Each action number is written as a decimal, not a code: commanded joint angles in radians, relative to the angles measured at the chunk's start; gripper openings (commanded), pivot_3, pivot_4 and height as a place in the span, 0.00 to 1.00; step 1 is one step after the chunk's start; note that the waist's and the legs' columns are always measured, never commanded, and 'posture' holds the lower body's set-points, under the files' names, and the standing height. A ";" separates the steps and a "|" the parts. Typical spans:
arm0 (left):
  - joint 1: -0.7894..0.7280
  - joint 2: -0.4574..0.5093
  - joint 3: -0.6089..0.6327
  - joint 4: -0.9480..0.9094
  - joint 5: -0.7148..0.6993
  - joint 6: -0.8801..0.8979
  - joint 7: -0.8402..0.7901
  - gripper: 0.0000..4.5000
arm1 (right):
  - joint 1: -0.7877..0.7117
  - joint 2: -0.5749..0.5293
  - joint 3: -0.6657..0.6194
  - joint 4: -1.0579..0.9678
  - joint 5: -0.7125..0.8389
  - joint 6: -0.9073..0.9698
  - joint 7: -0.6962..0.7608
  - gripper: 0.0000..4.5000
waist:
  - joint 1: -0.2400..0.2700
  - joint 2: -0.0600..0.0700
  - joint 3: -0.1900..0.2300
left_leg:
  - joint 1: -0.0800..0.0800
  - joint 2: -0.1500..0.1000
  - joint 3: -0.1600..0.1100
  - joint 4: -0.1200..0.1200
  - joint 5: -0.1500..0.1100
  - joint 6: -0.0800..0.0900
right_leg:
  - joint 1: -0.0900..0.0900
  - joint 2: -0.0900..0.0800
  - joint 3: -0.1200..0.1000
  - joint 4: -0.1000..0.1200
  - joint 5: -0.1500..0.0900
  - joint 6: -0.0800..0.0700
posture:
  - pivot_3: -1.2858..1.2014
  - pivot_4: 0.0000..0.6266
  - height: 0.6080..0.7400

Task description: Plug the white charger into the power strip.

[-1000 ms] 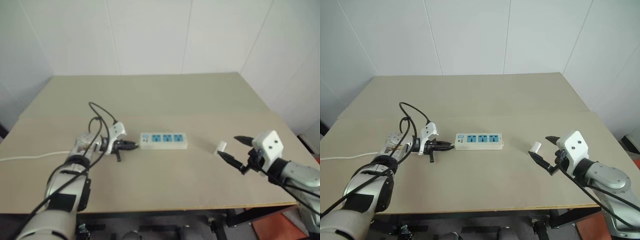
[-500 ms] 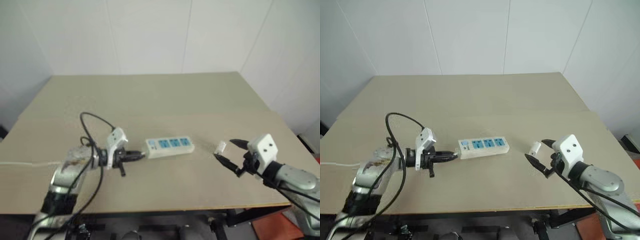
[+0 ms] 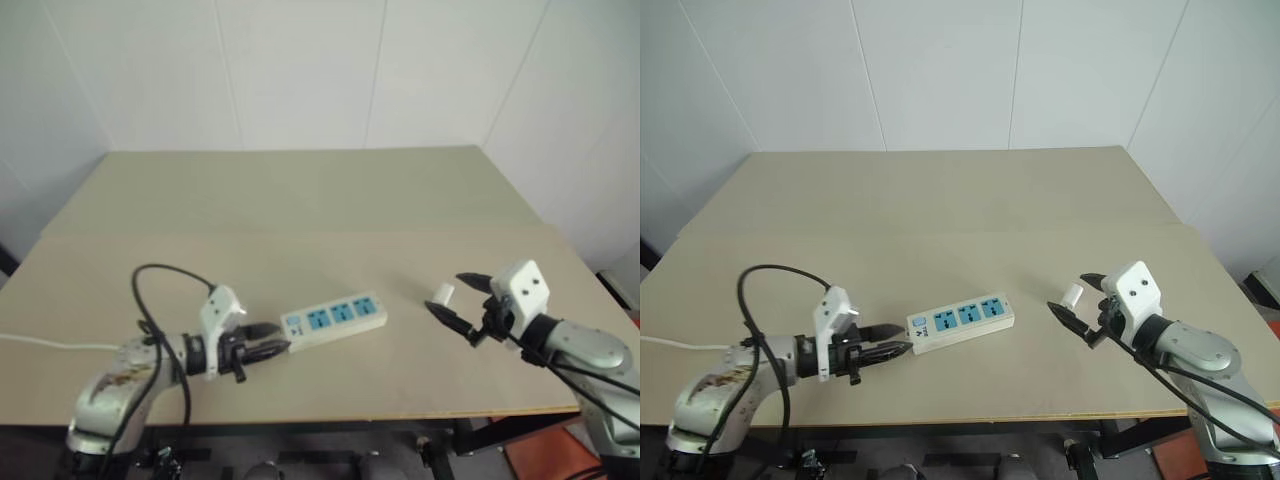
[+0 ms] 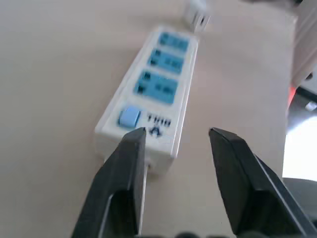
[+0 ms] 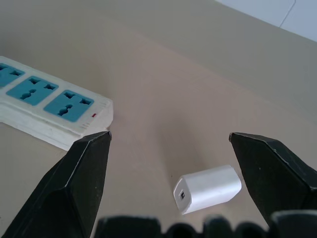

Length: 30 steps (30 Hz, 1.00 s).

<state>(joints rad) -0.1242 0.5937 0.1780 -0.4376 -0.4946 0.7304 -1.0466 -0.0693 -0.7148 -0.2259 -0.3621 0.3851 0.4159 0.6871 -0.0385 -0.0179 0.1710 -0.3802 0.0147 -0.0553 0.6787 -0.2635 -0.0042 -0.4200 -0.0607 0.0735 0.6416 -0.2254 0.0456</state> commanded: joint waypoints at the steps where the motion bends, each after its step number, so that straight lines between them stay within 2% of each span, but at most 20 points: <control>1: 0.002 0.071 0.072 0.048 -0.113 -0.076 -0.160 0.73 | 0.000 -0.004 -0.028 -0.024 -0.001 -0.028 0.001 1.00 | -0.001 0.000 0.000 | 0.000 0.000 0.000 0.000 0.000 0.000 | 0.000 0.000 0.000 0.000 0.000 0.000 | 0.52 0.24 1.00; 3: -0.028 0.104 0.089 0.097 -0.150 -0.091 -0.208 0.87 | 0.006 -0.004 -0.033 -0.019 -0.006 -0.029 -0.003 1.00 | -0.002 0.000 0.000 | 0.000 0.000 0.000 0.000 0.000 0.000 | 0.000 0.000 0.000 0.000 0.000 0.000 | 0.52 0.24 1.00; 5: -0.081 0.080 0.085 0.185 -0.102 -0.194 -0.171 0.99 | 0.018 -0.003 -0.043 -0.032 -0.003 -0.027 -0.004 1.00 | 0.003 0.000 0.000 | 0.000 0.000 0.000 0.000 0.000 0.000 | 0.000 0.000 0.000 0.000 0.000 0.000 | 0.52 0.24 1.00; 7: -0.139 0.089 0.033 0.295 -0.035 -0.273 -0.184 0.99 | 0.029 -0.003 -0.049 -0.049 0.000 -0.024 -0.006 1.00 | 0.010 0.000 0.000 | 0.000 0.000 0.000 0.001 0.000 0.000 | 0.001 0.000 -0.001 0.000 0.000 0.000 | 0.52 0.24 1.00; 9: -0.169 0.093 -0.009 0.372 -0.060 -0.314 -0.310 0.99 | 0.034 -0.001 -0.050 -0.057 -0.001 -0.023 -0.010 1.00 | 0.009 0.000 -0.001 | 0.001 -0.001 0.000 0.001 0.000 0.000 | 0.002 0.000 0.000 0.000 0.000 0.000 | 0.52 0.24 1.00; 12: -0.228 -0.014 -0.057 0.510 -0.009 -0.501 -0.315 0.99 | 0.028 0.007 -0.039 -0.059 -0.008 -0.022 -0.020 1.00 | 0.009 0.000 -0.001 | 0.000 0.000 0.001 0.000 0.000 0.000 | 0.001 0.000 0.000 -0.002 0.000 0.000 | 0.52 0.24 1.00; 15: -0.267 -0.051 -0.119 0.621 0.058 -0.630 -0.359 0.99 | 0.030 0.022 -0.017 -0.072 -0.021 -0.028 -0.035 1.00 | 0.009 -0.001 -0.001 | -0.001 0.000 0.000 0.000 0.000 0.000 | 0.000 0.000 0.000 -0.001 0.000 0.000 | 0.52 0.24 1.00; 21: -0.305 -0.111 -0.154 0.761 0.108 -0.812 -0.359 0.99 | 0.077 0.036 -0.028 -0.128 -0.027 -0.015 -0.062 1.00 | 0.006 -0.001 -0.001 | -0.001 0.000 0.000 0.000 0.000 0.000 | 0.000 0.000 0.000 -0.001 0.000 0.000 | 0.52 0.24 1.00; 23: -0.328 -0.144 -0.150 0.828 0.146 -0.912 -0.308 0.99 | 0.098 0.032 -0.032 -0.138 -0.037 -0.017 -0.069 1.00 | 0.008 -0.001 -0.001 | -0.001 0.000 0.000 0.000 0.000 0.000 | 0.000 0.000 0.000 -0.001 0.000 0.000 | 0.52 0.24 1.00; 30: -0.307 -0.174 -0.173 0.864 0.143 -0.943 -0.313 0.99 | 0.133 0.034 -0.031 -0.150 -0.067 -0.027 -0.086 1.00 | 0.007 -0.001 -0.002 | -0.001 0.000 0.000 0.001 0.000 0.000 | 0.000 0.000 0.000 0.000 0.000 0.000 | 0.52 0.24 1.00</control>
<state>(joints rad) -0.4479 0.4200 0.0118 0.4477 -0.3526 -0.1967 -1.3526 0.0589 -0.6787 -0.2290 -0.4723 0.3303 0.4119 0.6097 -0.0311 -0.0190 0.1694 -0.3811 0.0144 -0.0556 0.6794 -0.2635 -0.0041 -0.4199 -0.0604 0.0732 0.6413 -0.2255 0.0458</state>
